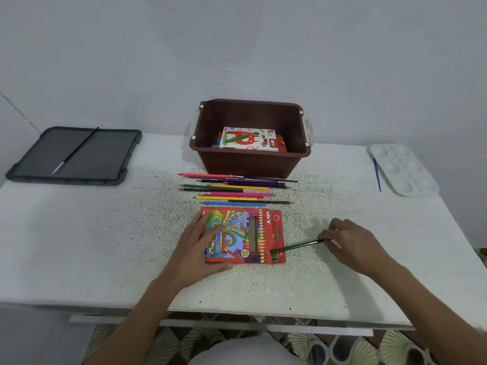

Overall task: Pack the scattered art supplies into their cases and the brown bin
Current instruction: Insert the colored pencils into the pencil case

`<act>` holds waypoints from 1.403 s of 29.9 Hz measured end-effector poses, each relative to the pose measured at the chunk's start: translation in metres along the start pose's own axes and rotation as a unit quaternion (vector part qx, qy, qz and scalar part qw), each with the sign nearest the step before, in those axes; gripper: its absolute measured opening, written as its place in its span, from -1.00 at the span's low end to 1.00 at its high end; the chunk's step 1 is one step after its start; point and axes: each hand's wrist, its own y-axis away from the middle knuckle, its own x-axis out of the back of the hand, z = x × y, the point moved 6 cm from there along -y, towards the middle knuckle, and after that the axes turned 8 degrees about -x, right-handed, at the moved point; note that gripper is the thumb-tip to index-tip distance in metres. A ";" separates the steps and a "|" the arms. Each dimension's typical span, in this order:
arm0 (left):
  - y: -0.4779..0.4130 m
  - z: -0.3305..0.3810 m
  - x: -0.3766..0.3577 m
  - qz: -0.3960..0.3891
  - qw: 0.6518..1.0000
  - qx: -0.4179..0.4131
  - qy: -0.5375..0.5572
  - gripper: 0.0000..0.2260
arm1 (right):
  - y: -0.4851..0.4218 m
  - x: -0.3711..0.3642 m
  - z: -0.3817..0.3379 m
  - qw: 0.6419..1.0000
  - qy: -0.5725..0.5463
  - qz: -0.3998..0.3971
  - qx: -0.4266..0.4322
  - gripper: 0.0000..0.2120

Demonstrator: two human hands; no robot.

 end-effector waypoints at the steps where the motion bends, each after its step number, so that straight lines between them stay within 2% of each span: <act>1: -0.001 0.000 -0.001 0.001 1.000 0.001 -0.004 -0.14 | -0.001 -0.005 -0.008 1.000 -0.011 -0.002 0.007 -0.84; 6: -0.006 0.003 -0.001 -0.004 1.000 0.007 -0.016 -0.14 | -0.001 -0.035 -0.055 0.994 -0.099 -0.004 0.045 -0.80; 10: -0.008 0.004 0.000 -0.011 1.000 0.011 -0.009 -0.14 | -0.003 -0.046 -0.080 0.986 -0.165 0.007 0.032 -0.81; 20: -0.006 0.004 0.000 0.000 1.000 0.003 -0.011 -0.12 | -0.008 -0.051 -0.075 0.977 -0.215 -0.010 0.011 -0.73; 24: -0.006 0.005 0.000 0.006 1.000 -0.001 -0.015 -0.13 | -0.018 -0.043 -0.063 0.970 -0.242 0.000 -0.032 -0.75; 28: -0.005 0.004 -0.001 0.006 1.000 0.003 -0.021 -0.13 | -0.034 -0.036 -0.049 0.973 -0.213 0.030 -0.088 -0.81; 32: -0.005 0.003 -0.002 -0.001 1.000 0.005 -0.030 -0.13 | -0.052 -0.027 -0.053 0.984 -0.143 0.051 -0.093 -0.72; 39: -0.005 0.004 -0.001 0.002 1.000 0.006 -0.022 -0.12 | -0.080 -0.027 -0.059 0.994 -0.014 0.009 -0.107 -0.54; 42: -0.006 0.004 -0.001 0.006 1.000 0.002 -0.023 -0.12 | -0.087 -0.032 -0.056 0.994 0.034 0.012 -0.107 -0.63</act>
